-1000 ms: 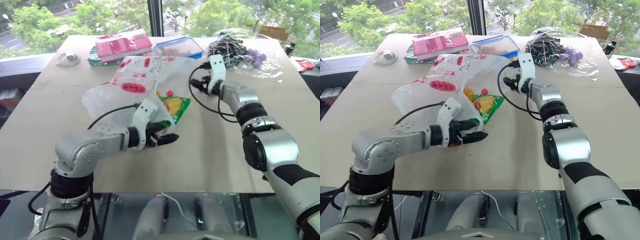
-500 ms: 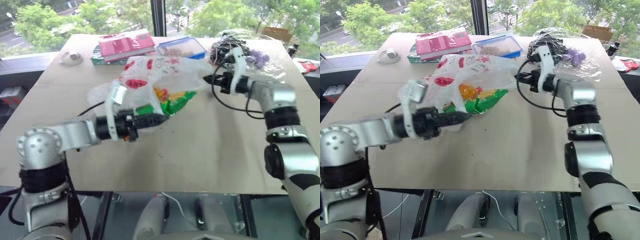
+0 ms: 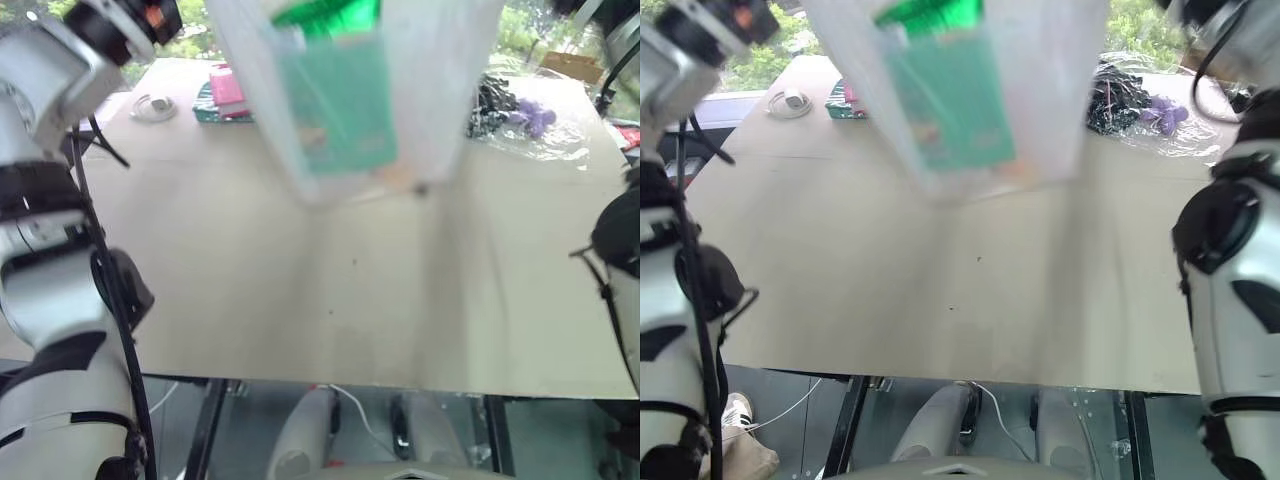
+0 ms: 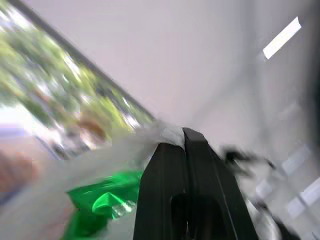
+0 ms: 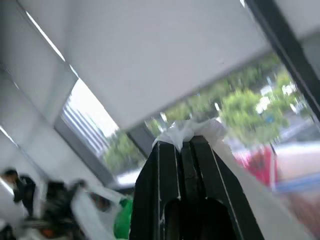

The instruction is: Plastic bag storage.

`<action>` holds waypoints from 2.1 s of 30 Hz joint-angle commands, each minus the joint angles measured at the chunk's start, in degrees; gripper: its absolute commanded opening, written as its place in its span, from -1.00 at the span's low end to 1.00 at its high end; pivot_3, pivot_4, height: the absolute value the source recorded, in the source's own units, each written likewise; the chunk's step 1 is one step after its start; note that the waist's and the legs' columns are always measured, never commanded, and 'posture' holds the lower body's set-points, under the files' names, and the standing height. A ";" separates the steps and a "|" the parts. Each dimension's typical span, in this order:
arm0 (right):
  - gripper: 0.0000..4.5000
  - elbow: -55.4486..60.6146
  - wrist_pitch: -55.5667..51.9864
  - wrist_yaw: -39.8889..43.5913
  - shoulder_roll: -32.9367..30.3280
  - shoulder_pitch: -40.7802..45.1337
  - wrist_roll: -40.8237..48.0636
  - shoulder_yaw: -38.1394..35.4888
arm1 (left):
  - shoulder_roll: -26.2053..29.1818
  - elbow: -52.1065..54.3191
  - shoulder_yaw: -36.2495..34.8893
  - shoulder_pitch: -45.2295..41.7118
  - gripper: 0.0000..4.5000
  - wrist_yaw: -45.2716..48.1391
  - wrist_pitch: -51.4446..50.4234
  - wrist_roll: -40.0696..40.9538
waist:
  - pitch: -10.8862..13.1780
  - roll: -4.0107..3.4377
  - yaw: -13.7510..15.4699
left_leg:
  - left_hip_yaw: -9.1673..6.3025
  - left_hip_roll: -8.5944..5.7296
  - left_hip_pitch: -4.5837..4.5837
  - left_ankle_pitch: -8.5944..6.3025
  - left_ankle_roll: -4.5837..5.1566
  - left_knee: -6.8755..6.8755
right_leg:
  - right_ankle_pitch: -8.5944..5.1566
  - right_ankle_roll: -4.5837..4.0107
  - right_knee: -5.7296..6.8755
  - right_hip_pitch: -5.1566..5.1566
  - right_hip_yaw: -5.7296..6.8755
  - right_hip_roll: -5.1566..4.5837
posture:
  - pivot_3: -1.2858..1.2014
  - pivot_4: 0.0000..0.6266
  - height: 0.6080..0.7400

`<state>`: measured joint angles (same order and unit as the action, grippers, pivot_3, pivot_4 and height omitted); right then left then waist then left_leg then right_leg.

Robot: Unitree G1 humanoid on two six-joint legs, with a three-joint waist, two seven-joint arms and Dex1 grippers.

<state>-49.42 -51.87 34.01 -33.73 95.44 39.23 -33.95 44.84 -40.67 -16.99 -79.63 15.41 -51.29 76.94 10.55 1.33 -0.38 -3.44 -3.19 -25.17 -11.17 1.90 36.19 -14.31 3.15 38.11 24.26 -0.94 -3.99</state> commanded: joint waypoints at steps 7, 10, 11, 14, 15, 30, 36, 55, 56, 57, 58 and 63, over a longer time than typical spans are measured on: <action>-1.00 2.01 5.97 -5.22 -8.46 -1.07 -2.54 0.94 | -10.78 -20.37 3.28 -14.36 -0.99 16.74 13.12 -23.92 | 0.00 0.03 -0.66 | 0.16 0.00 -0.85 -0.08 0.14 0.17 | 0.05 0.11 0.05 0.79 -0.13 -0.05 | 0.03 -0.52 0.88; -1.00 2.40 6.91 -5.74 -9.80 -3.32 -3.64 1.54 | -14.38 -22.55 6.04 -14.95 -0.99 20.85 16.13 -31.14 | 0.11 -0.14 -1.10 | 0.50 0.04 -1.28 -0.07 0.14 0.25 | 0.05 0.11 0.75 1.47 -0.46 -0.06 | 0.03 -0.52 0.88; -1.00 2.55 7.45 -5.63 -10.23 -4.45 -4.56 2.21 | -15.53 -23.20 6.48 -15.01 -0.99 22.06 17.21 -33.04 | 0.16 -0.23 -1.31 | 0.58 0.06 -1.34 -0.06 0.14 0.27 | 0.05 0.11 0.77 1.56 -0.53 -0.07 | 0.03 -0.52 0.88; -1.00 3.81 7.68 -5.92 -11.26 -6.98 -5.41 2.68 | -18.20 -25.44 5.88 -15.90 -0.99 23.63 20.35 -36.91 | 0.17 -0.25 -1.68 | 0.61 0.08 -1.37 -0.06 0.15 0.26 | 0.05 0.11 0.75 1.59 -0.54 -0.04 | 0.03 -0.52 0.88; -1.00 4.76 7.42 -6.22 -11.50 -7.54 -5.29 2.67 | -18.64 -25.87 5.38 -16.27 -0.99 23.90 20.99 -37.77 | 0.17 -0.25 -1.76 | 0.61 0.09 -1.37 -0.06 0.15 0.26 | 0.05 0.11 0.74 1.58 -0.54 -0.04 | 0.03 -0.52 0.88; -1.00 75.64 -29.31 -24.28 1.68 -56.43 23.92 -6.48 | -19.56 21.99 2.25 14.37 -0.99 17.51 -12.15 -30.20 | -0.08 -0.45 -1.86 | 0.46 0.31 -1.26 -0.08 0.18 1.17 | 0.05 0.11 1.36 1.36 -0.74 -0.09 | 0.03 -0.52 0.88; -1.00 79.15 -23.40 -25.97 2.27 -69.71 15.88 3.83 | -23.81 32.74 1.61 25.07 -0.99 9.74 -13.26 -31.14 | -0.07 -0.44 -1.13 | 0.48 0.27 -0.37 -0.25 0.46 1.57 | 0.10 0.19 1.71 0.58 -0.65 0.00 | 0.03 -0.52 0.88; 0.97 100.47 -0.36 -3.23 -15.15 -105.24 2.41 0.58 | -6.77 62.80 4.89 58.63 0.50 27.28 5.10 -37.10 | -0.20 -0.50 -0.21 | 0.50 0.52 0.69 -0.33 0.51 0.98 | 0.07 0.17 0.69 -0.69 -0.56 0.06 | 0.03 -0.52 0.88; 0.97 101.51 0.45 -1.50 -14.55 -107.91 2.97 -2.32 | -5.68 62.70 4.55 60.56 0.50 28.67 6.68 -37.70 | -0.20 -0.50 -0.02 | 0.46 0.52 0.71 -0.33 0.51 0.98 | 0.06 0.17 0.67 -0.73 -0.56 0.05 | 0.03 -0.52 0.88; 0.97 102.20 0.96 -0.05 -13.98 -110.24 3.68 -4.98 | -4.84 62.35 4.07 62.08 0.50 30.00 7.72 -37.77 | -0.24 -0.52 0.42 | 0.42 0.52 0.66 -0.33 0.51 0.99 | 0.06 0.17 0.64 -0.71 -0.54 0.04 | 0.03 -0.52 0.88; 0.97 103.05 1.34 2.15 -13.21 -113.63 4.68 -8.60 | -4.05 61.93 3.30 63.68 0.50 30.80 8.81 -37.92 | -0.26 -0.52 0.63 | 0.31 0.53 0.65 -0.35 0.53 0.98 | 0.06 0.17 0.50 -0.80 -0.53 0.02 | 0.03 -0.52 0.88; 0.97 104.64 6.59 10.36 -8.75 -129.99 0.43 -20.52 | -0.64 60.55 0.52 69.32 0.50 33.67 12.29 -39.02 | -0.39 -0.42 1.46 | 0.13 0.57 0.55 -0.37 0.55 1.00 | 0.04 0.13 0.15 -0.91 -0.35 -0.01 | 0.03 -0.52 0.88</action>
<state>54.53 -48.21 41.41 -44.09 -30.14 42.36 -49.40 42.44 19.20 -13.48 -11.49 47.58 -41.37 38.37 10.16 0.91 1.08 -3.37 -2.61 -24.66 -11.54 2.45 37.18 -14.28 3.21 38.04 23.29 -1.21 -4.03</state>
